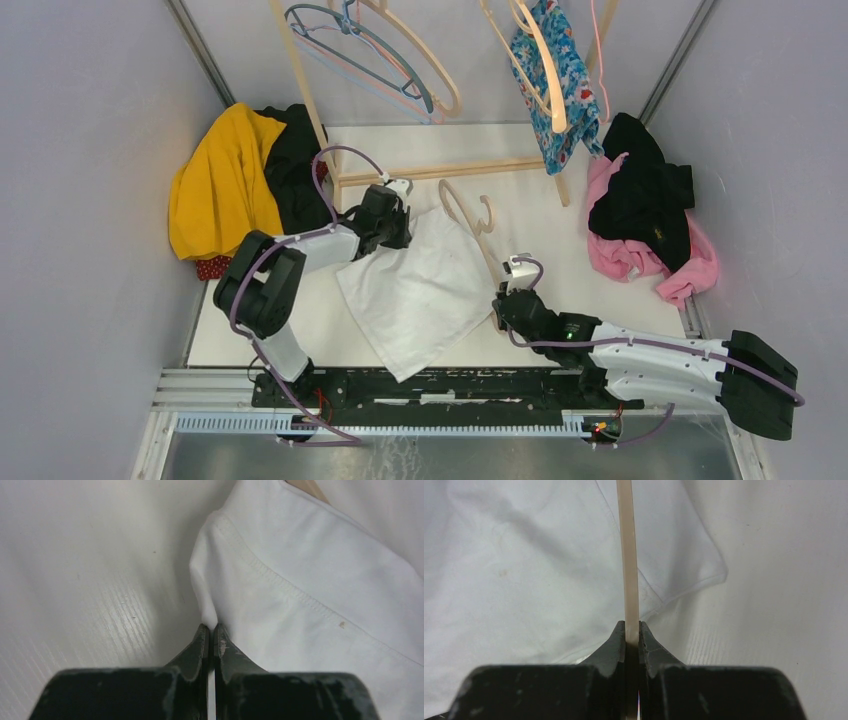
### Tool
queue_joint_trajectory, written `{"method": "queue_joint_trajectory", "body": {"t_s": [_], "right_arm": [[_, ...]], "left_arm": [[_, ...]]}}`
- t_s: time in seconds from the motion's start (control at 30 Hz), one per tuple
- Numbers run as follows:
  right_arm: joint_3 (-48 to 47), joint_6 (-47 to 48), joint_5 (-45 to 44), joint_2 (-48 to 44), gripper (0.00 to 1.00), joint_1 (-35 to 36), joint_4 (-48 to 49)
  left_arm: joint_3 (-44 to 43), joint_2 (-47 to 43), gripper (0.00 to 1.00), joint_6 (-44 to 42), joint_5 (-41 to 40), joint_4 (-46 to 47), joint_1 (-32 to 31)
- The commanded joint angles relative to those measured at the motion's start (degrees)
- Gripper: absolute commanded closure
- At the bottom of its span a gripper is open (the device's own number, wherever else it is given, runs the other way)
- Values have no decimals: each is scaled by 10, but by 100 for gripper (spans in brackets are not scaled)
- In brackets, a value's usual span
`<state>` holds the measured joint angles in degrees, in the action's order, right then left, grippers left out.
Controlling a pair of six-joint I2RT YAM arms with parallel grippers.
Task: Place the skirt on the hanger
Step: Hang the skirt on the hanger.
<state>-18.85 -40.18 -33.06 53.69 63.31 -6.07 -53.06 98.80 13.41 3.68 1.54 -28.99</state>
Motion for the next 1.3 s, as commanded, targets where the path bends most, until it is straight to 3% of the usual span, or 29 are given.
{"method": "queue_joint_trajectory", "body": {"t_s": [0.0,1.27], "right_arm": [[-5,8,21,4,99,1,-4],[-12,31,87,28,99,1,38]], "left_arm": [[8,-35,97,8,32,45,-2],[-52,-166,96,12,80,20,-1]]}}
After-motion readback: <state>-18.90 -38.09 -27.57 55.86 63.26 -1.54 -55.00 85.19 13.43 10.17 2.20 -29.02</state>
